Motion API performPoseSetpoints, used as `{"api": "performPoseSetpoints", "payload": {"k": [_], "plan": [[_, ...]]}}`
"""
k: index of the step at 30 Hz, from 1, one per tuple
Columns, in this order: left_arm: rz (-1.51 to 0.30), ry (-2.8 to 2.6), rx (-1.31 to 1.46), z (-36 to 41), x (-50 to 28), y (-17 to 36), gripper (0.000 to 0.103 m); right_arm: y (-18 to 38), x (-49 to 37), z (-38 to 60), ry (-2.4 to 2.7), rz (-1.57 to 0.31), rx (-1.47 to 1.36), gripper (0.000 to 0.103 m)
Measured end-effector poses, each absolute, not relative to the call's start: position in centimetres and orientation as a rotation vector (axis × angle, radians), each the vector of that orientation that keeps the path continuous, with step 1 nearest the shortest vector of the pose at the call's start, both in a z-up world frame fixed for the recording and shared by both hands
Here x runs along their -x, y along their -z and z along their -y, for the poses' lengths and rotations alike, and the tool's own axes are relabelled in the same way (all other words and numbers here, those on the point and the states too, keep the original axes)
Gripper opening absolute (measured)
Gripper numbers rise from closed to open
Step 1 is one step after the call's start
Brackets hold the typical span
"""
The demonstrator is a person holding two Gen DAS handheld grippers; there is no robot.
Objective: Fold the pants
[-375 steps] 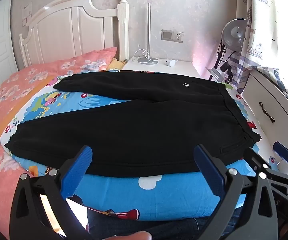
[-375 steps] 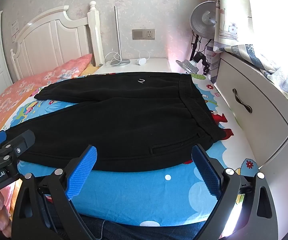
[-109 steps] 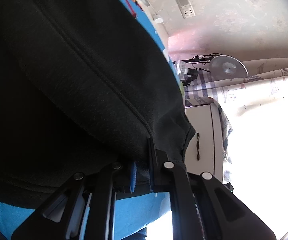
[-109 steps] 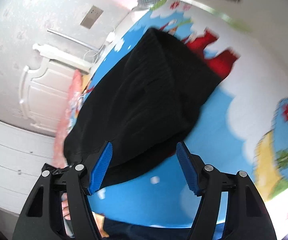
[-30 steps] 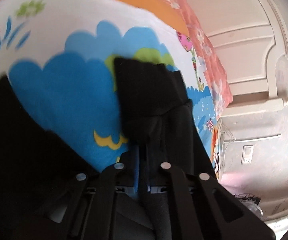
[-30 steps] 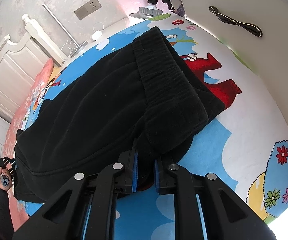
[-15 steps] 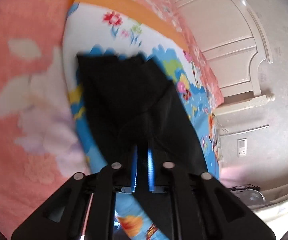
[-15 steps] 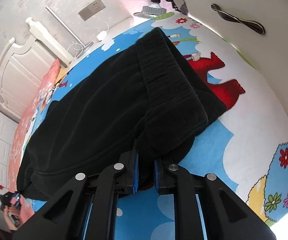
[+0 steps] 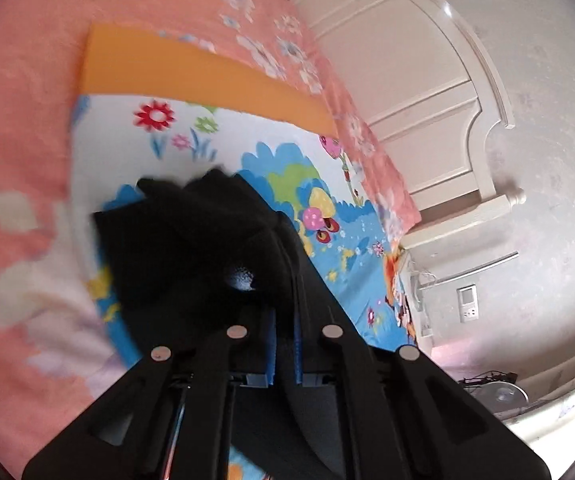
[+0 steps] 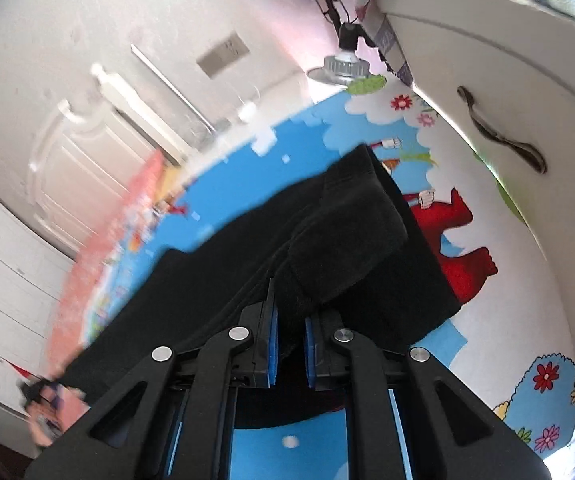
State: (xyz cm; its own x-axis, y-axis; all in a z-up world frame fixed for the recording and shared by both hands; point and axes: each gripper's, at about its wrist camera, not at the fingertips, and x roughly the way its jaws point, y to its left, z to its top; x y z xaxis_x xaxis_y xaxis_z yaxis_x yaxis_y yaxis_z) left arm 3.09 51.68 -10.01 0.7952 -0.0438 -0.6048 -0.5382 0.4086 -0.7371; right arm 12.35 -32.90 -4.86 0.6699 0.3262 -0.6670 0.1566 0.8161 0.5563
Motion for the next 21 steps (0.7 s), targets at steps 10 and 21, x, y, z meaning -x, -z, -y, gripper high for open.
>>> {"api": "performPoseSetpoints", "payload": {"k": [10, 21], "plan": [[-0.758, -0.316, 1.129, -52.1, -2.6, 14.4, 0.006, 10.6, -12.7, 32.5, -0.012, -0.979, -0.507, 0.012], [-0.731, -0.352, 1.120, -52.6, -2.6, 15.0, 0.006, 11.5, -11.8, 31.4, 0.036, -0.949, -0.437, 0.012]]}}
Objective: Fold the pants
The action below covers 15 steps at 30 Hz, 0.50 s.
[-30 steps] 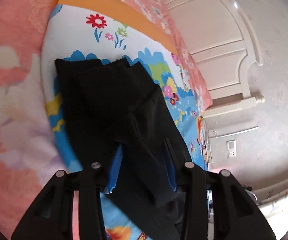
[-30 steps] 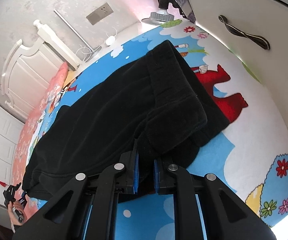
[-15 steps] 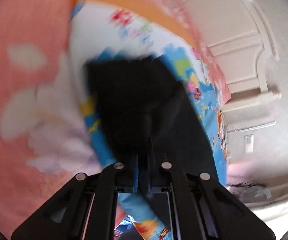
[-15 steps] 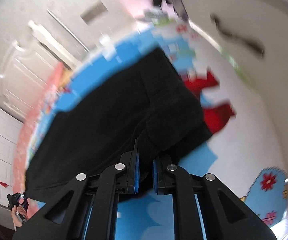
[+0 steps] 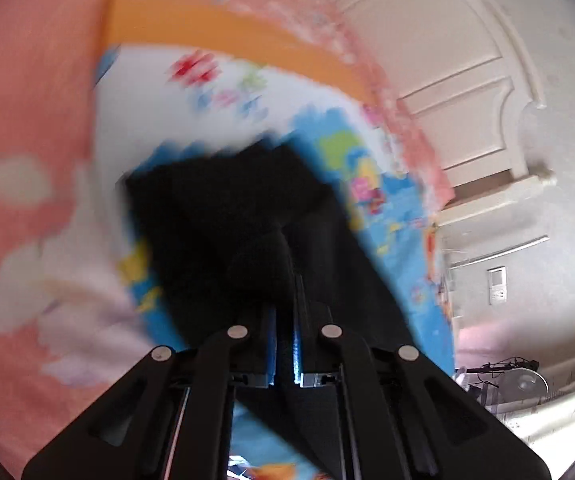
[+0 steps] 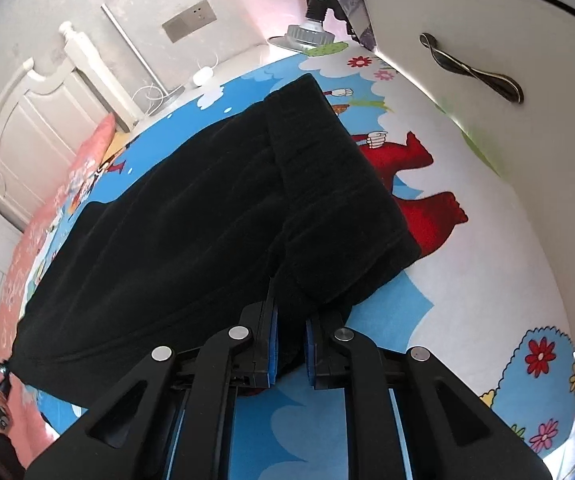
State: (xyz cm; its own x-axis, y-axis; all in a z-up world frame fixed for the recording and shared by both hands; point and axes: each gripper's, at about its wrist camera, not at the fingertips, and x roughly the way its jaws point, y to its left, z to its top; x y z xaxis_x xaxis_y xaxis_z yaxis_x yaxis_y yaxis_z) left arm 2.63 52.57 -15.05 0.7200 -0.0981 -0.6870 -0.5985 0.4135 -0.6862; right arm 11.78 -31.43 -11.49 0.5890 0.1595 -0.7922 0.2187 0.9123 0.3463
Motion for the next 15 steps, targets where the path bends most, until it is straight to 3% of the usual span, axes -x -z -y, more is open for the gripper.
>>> {"api": "performPoseSetpoints", "payload": {"k": [8, 11, 15], "plan": [[-0.730, -0.332, 1.119, -52.7, -2.8, 15.3, 0.006, 10.2, -13.3, 30.6, 0.019, -0.955, -0.367, 0.012], [-0.726, -0.273, 1.059, -52.2, -6.8, 10.7, 0.005, 6.9, -15.3, 30.5, -0.036, -0.908, -0.388, 0.012], [-0.547, -0.212, 0.962, -51.5, -8.2, 2.3, 0.005, 0.7, -16.2, 30.4, -0.054, -0.723, -0.351, 0.011]]}}
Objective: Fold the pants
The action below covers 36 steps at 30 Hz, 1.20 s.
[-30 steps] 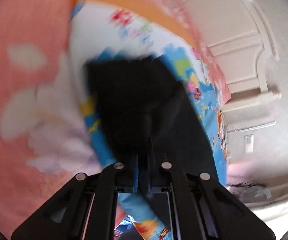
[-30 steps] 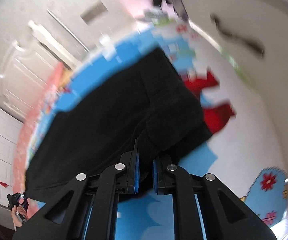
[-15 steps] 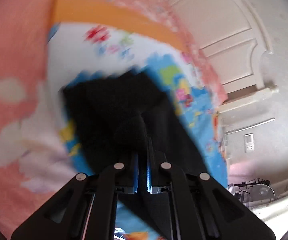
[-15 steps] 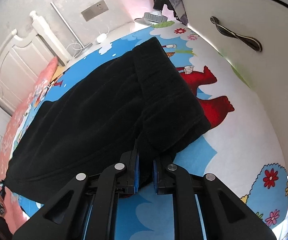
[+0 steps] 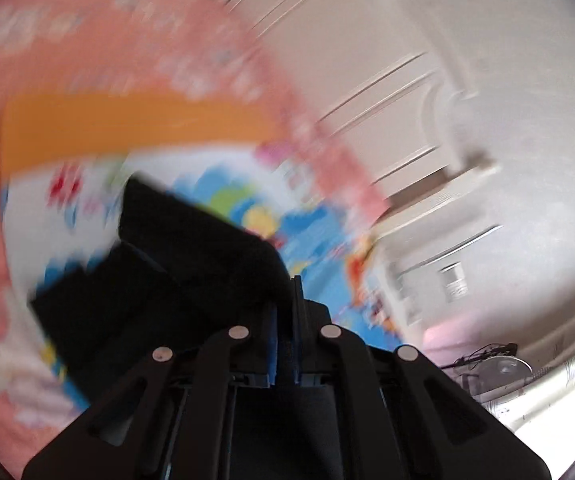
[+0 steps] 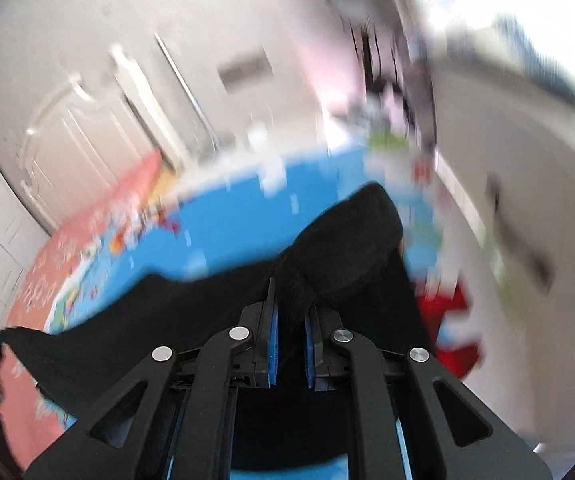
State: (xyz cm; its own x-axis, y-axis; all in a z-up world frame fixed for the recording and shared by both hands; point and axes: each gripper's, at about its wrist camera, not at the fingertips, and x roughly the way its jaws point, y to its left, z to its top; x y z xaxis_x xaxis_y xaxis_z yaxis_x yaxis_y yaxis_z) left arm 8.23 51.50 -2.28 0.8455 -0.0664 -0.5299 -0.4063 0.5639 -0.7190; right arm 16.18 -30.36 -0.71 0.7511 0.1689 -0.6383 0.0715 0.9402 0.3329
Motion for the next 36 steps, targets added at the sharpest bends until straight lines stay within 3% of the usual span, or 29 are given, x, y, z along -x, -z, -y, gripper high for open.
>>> {"api": "performPoseSetpoints", "payload": {"k": [2, 8, 11, 15, 20, 26, 36], "plan": [[-0.545, -0.228, 0.977, -51.8, -7.5, 2.9, 0.005, 1.3, -16.1, 31.0, -0.039, -0.749, -0.378, 0.011], [-0.713, -0.289, 1.138, -53.0, -3.8, 14.3, 0.005, 8.8, -14.2, 31.0, -0.010, -0.943, -0.366, 0.011], [-0.723, -0.295, 1.197, -53.4, -2.7, 17.1, 0.005, 10.5, -13.5, 30.9, 0.011, -0.969, -0.349, 0.011], [-0.719, -0.292, 1.160, -53.3, -3.3, 15.7, 0.005, 10.2, -13.3, 30.8, 0.014, -0.964, -0.349, 0.011], [-0.638, -0.289, 1.051, -52.6, -3.2, 10.0, 0.005, 6.7, -12.3, 30.9, -0.007, -0.894, -0.349, 0.011], [-0.752, -0.326, 1.114, -53.4, -3.6, 14.8, 0.005, 11.1, -12.8, 31.1, 0.017, -0.988, -0.351, 0.011], [-0.751, -0.321, 1.057, -52.8, -4.1, 13.1, 0.005, 11.4, -12.1, 30.7, 0.033, -0.984, -0.332, 0.012]]}}
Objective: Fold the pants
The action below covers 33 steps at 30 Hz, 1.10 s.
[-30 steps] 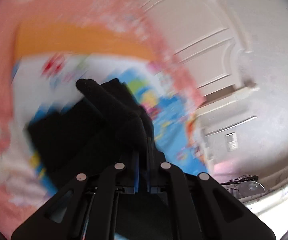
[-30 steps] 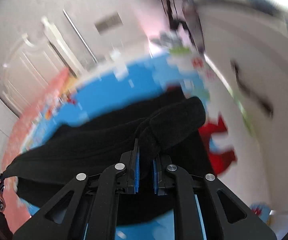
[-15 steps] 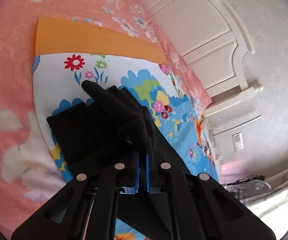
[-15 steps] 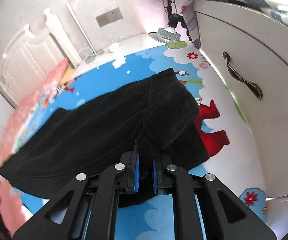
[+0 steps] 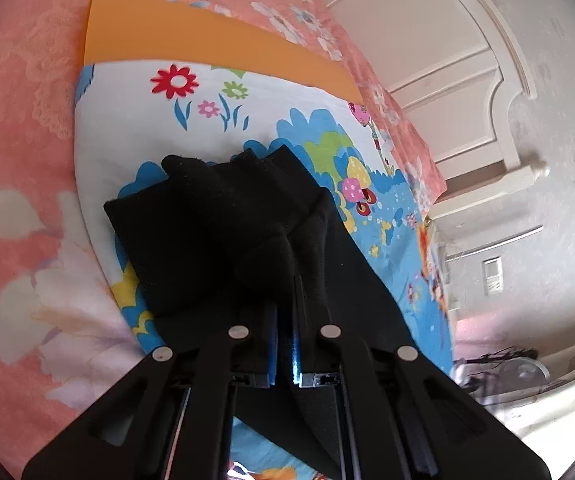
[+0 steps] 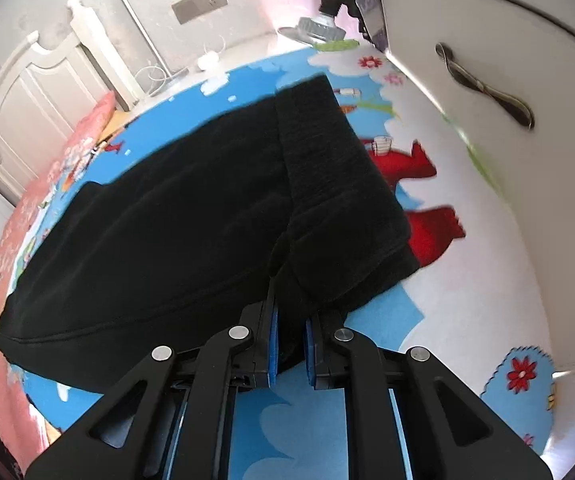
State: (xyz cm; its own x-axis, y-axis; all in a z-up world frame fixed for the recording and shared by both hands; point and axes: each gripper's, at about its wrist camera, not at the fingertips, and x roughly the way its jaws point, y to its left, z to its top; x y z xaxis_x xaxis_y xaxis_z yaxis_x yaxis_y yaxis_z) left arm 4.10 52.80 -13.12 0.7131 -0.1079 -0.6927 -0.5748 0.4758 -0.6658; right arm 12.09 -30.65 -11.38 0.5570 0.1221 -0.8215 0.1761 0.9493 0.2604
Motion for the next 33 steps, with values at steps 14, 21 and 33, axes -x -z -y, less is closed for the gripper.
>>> {"api": "performPoseSetpoints", "payload": {"k": [14, 21, 33], "plan": [[-0.747, -0.283, 1.066, -52.7, -0.7, 15.0, 0.018, 11.2, -12.0, 30.0, 0.044, -0.988, -0.276, 0.012], [-0.668, -0.202, 1.270, -54.2, 0.7, 15.9, 0.028, 11.3, -11.8, 30.0, 0.056, -0.977, -0.294, 0.013], [-0.716, -0.417, 0.585, -48.8, -1.9, 9.7, 0.005, 11.4, -11.7, 30.1, 0.064, -0.966, -0.304, 0.014]]}}
